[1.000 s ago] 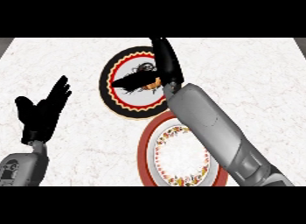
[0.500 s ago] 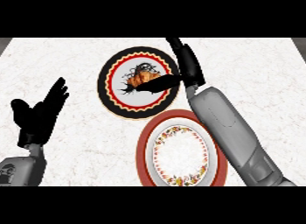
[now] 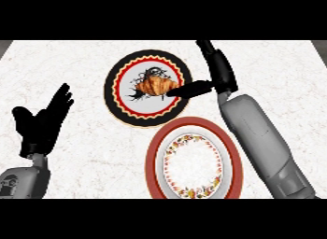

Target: Pick the croissant from the plate and place it in the plate

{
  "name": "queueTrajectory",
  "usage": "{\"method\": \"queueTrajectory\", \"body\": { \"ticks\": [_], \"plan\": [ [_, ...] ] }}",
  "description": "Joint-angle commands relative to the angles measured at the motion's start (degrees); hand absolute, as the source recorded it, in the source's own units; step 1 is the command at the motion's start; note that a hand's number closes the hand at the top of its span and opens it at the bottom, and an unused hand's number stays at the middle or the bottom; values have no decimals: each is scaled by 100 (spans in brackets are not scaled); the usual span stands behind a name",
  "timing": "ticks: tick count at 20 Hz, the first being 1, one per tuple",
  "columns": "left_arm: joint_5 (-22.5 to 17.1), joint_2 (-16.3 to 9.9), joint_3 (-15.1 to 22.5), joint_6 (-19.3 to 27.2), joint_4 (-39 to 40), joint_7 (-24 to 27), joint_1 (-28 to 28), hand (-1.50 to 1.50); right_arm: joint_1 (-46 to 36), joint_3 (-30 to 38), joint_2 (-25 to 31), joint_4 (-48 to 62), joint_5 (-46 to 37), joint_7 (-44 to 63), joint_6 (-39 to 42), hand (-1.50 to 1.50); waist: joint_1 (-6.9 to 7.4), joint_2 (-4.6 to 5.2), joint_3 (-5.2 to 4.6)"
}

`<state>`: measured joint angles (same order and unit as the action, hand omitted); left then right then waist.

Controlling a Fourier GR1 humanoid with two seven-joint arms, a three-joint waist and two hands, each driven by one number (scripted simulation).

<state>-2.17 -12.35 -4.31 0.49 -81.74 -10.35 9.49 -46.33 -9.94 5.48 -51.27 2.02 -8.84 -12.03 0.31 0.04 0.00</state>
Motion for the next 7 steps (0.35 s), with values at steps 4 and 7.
{"method": "queueTrajectory", "body": {
  "ticks": [4, 7],
  "plan": [
    [-45, 39, -205, -158, 290, 442, -144, 0, 247, 127, 62, -154, -370, 207, 100, -150, -20, -5, -2],
    [196, 201, 17, 37, 205, 207, 33, 0, 129, 406, 280, 363, -411, -197, 384, -150, -2, 2, 0]
  ]
}}
